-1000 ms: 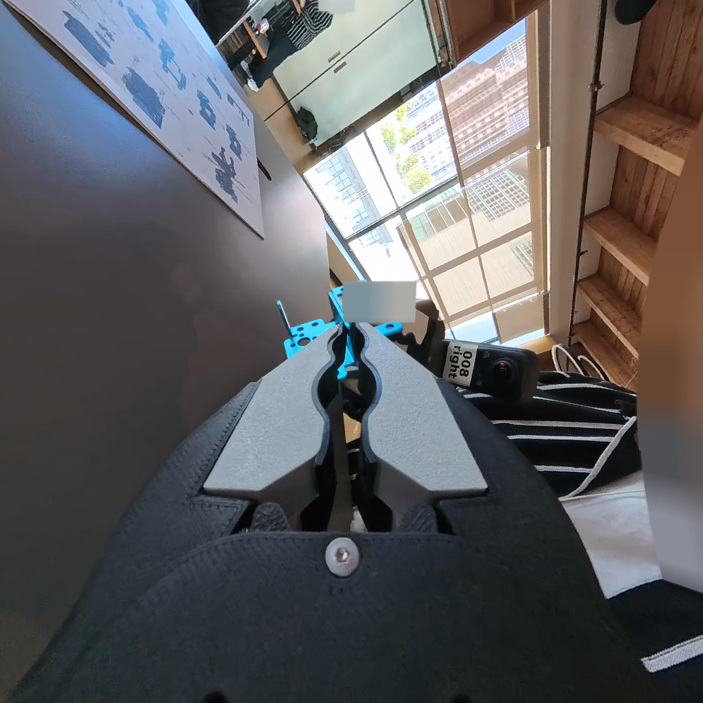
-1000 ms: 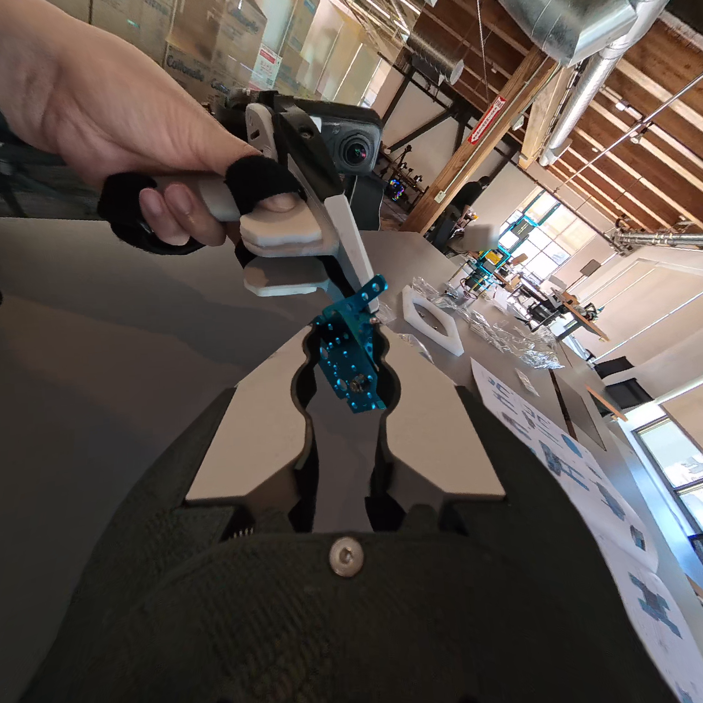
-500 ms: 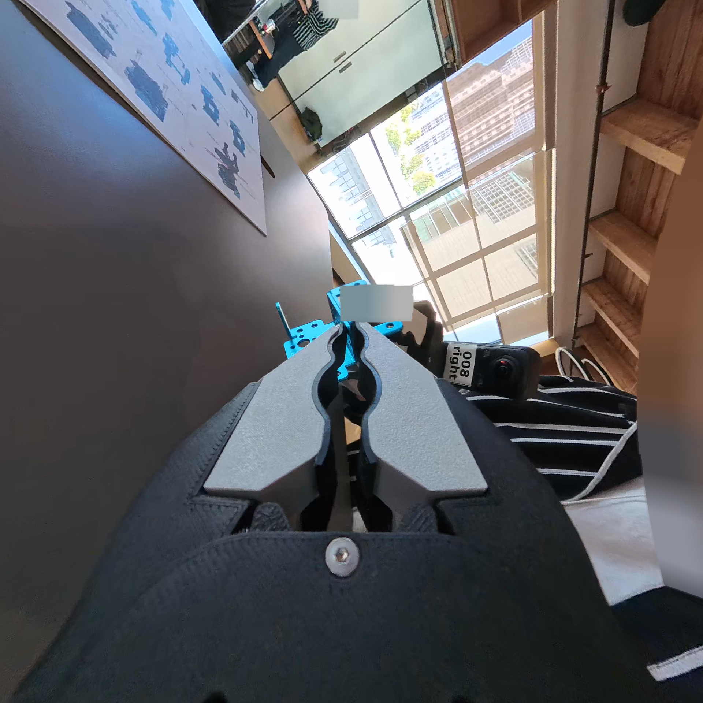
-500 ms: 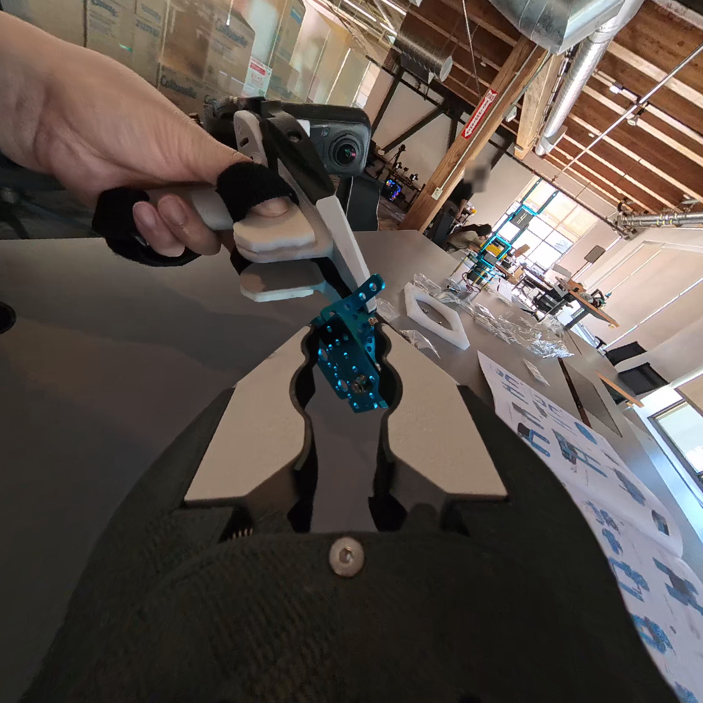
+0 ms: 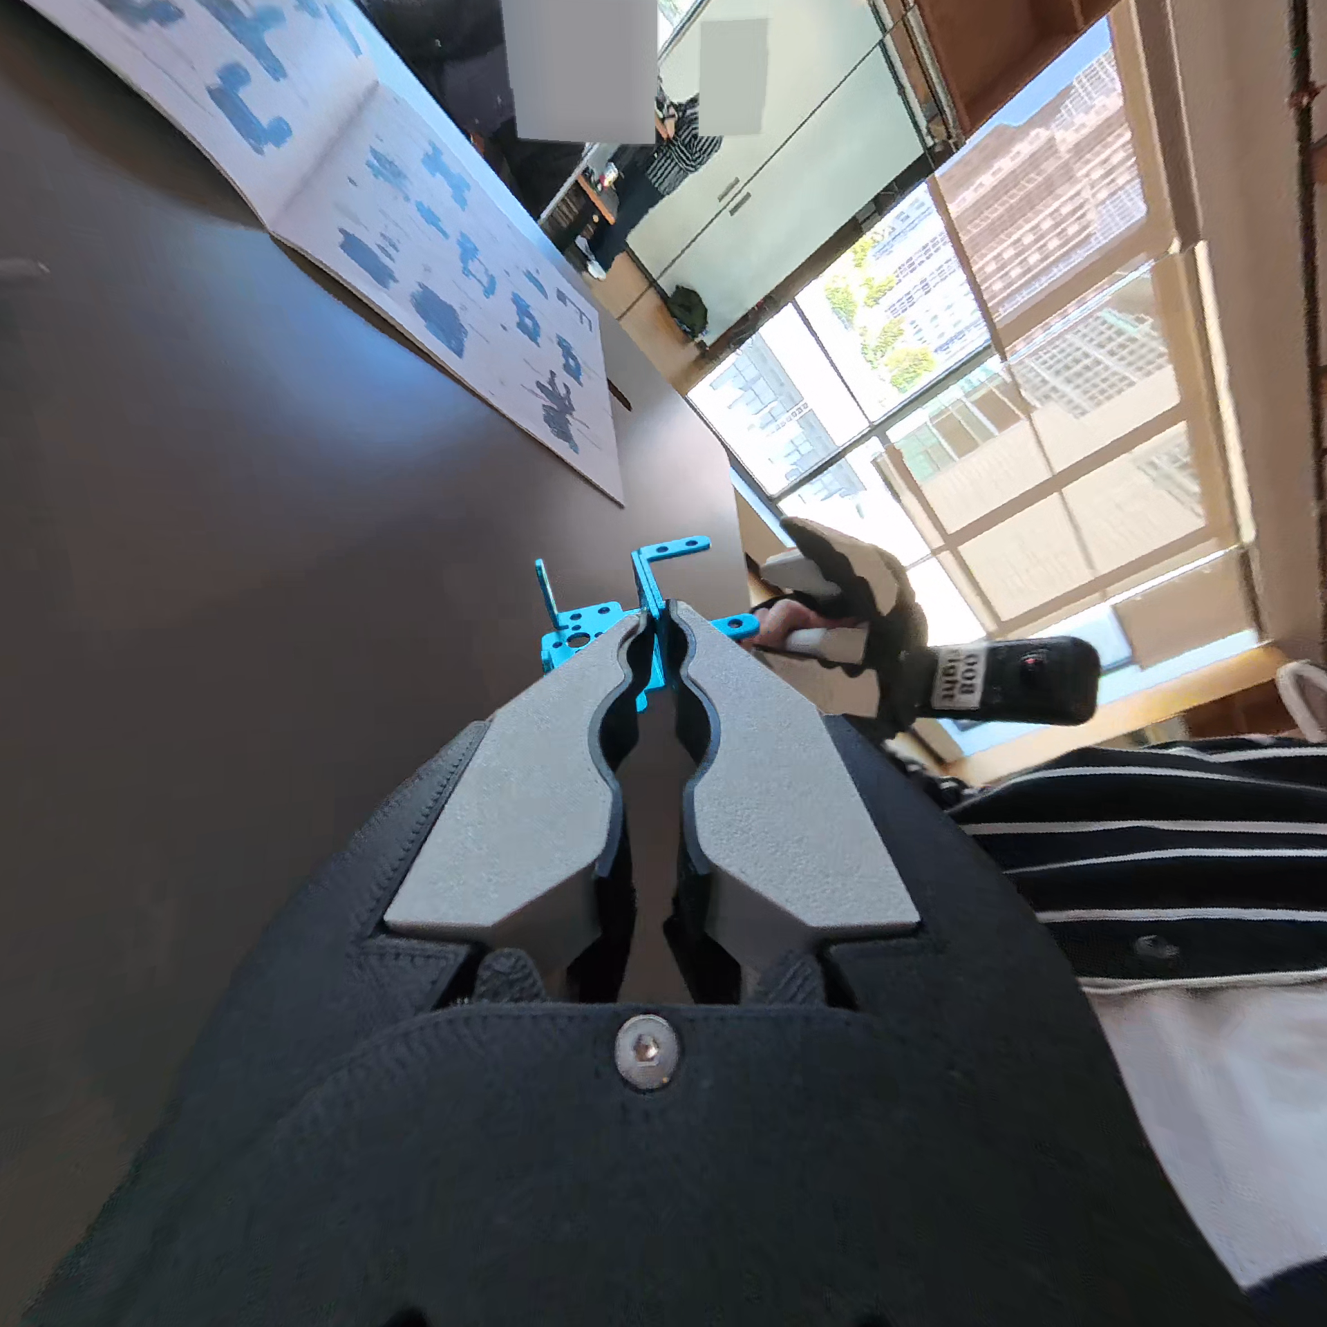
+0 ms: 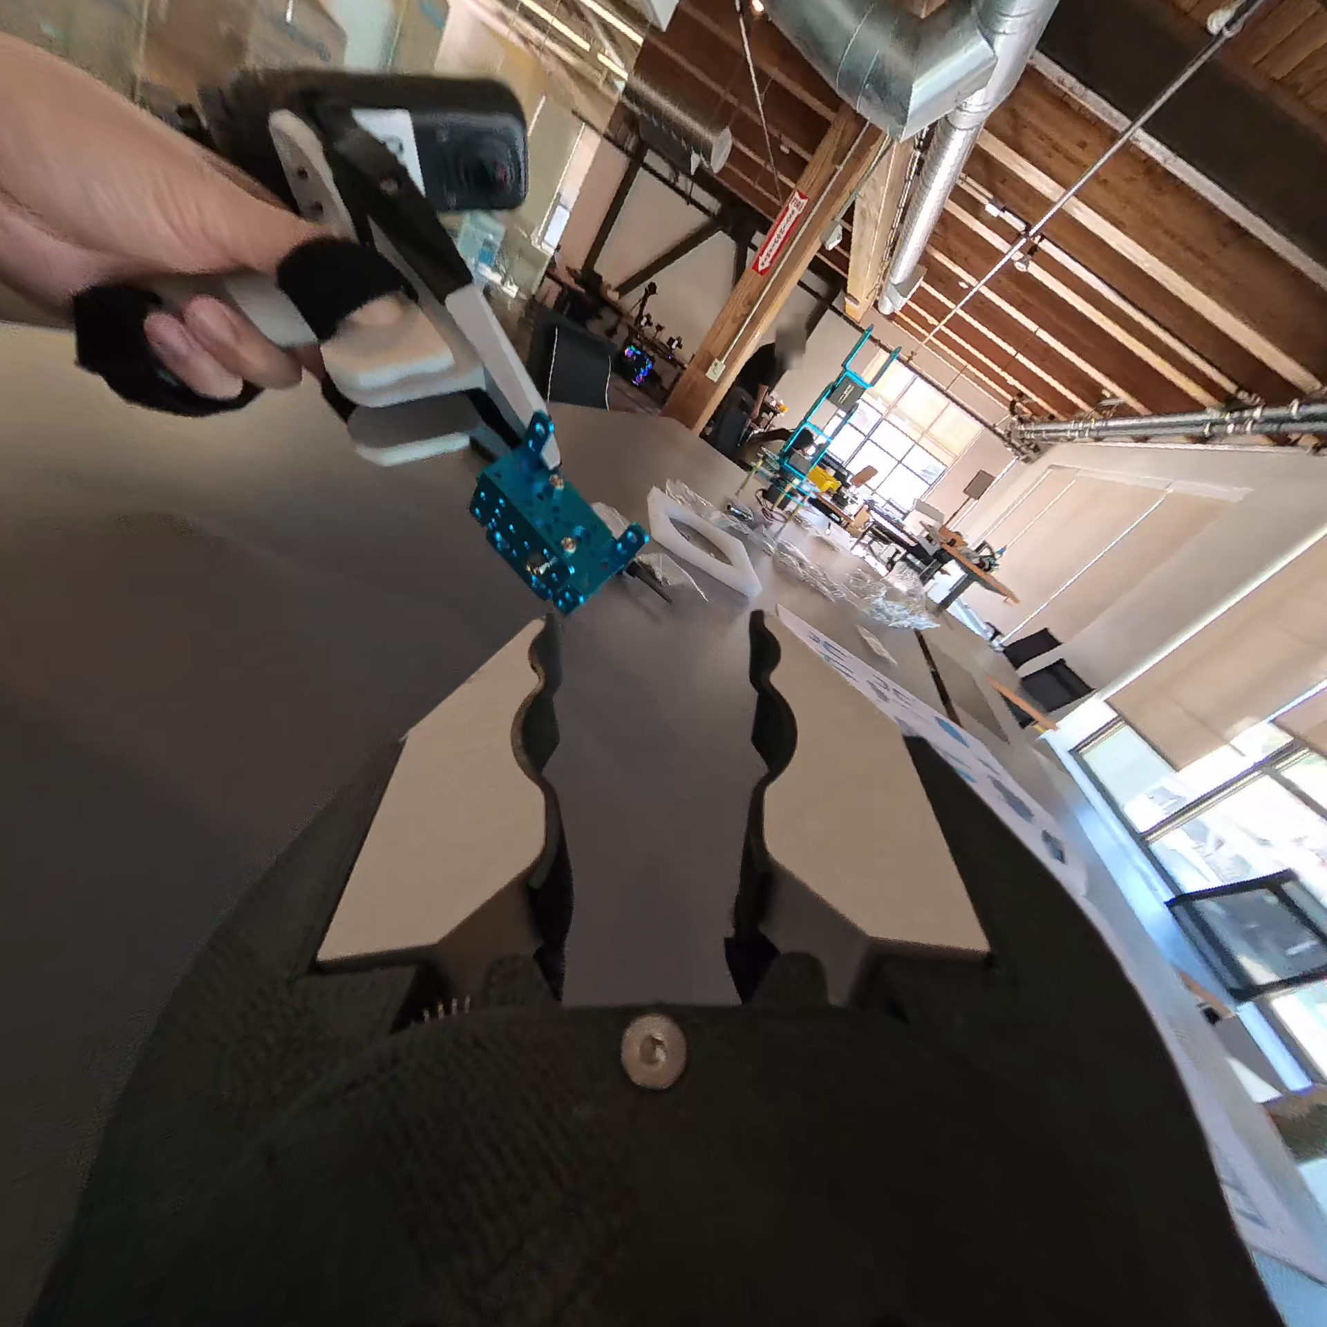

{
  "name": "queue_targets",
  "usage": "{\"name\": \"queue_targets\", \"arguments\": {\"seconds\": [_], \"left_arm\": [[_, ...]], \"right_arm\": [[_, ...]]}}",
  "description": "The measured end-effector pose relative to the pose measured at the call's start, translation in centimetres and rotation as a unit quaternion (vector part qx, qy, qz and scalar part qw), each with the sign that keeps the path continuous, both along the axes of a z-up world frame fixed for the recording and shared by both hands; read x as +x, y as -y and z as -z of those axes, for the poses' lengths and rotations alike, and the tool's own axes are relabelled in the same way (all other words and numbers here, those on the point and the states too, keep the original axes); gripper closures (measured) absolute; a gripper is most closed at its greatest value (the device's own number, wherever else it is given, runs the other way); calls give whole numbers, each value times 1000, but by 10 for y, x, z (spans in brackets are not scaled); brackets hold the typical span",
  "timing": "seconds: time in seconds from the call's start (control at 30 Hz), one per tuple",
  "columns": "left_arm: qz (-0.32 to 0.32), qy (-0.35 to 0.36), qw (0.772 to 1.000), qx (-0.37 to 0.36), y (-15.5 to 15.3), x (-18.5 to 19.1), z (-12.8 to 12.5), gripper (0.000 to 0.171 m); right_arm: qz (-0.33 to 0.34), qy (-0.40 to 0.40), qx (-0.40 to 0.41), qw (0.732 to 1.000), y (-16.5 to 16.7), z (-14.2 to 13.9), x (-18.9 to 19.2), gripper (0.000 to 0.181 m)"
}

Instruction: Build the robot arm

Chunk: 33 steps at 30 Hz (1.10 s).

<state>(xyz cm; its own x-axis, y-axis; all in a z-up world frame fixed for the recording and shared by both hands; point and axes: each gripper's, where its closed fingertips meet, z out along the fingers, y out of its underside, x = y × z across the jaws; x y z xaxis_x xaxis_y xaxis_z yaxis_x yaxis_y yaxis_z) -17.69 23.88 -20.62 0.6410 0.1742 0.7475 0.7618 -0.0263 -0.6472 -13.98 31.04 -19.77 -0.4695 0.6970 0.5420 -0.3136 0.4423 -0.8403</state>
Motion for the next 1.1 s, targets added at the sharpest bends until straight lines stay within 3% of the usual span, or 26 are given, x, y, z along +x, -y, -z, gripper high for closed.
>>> {"name": "queue_targets", "arguments": {"seconds": [0.13, 0.3, 0.5, 1.03, 1.1], "left_arm": [[-25, -103, 993, -58, 3, -11, 12, 170], [-28, -227, 959, -169, 8, -13, 33, 170], [-23, -259, 945, -200, 11, -10, 41, 170], [45, -319, 919, -229, 33, -5, 52, 169], [48, -321, 920, -221, 32, -4, 50, 155]], "right_arm": [[3, -7, 29, 1000, -4, 5, -6, 130], [3, -24, 77, 997, 3, 13, -6, 131], [20, -38, 141, 989, 7, 26, -10, 133], [147, -28, 220, 964, -18, 42, -38, 140], [160, -25, 222, 962, -22, 42, -40, 140]]}}
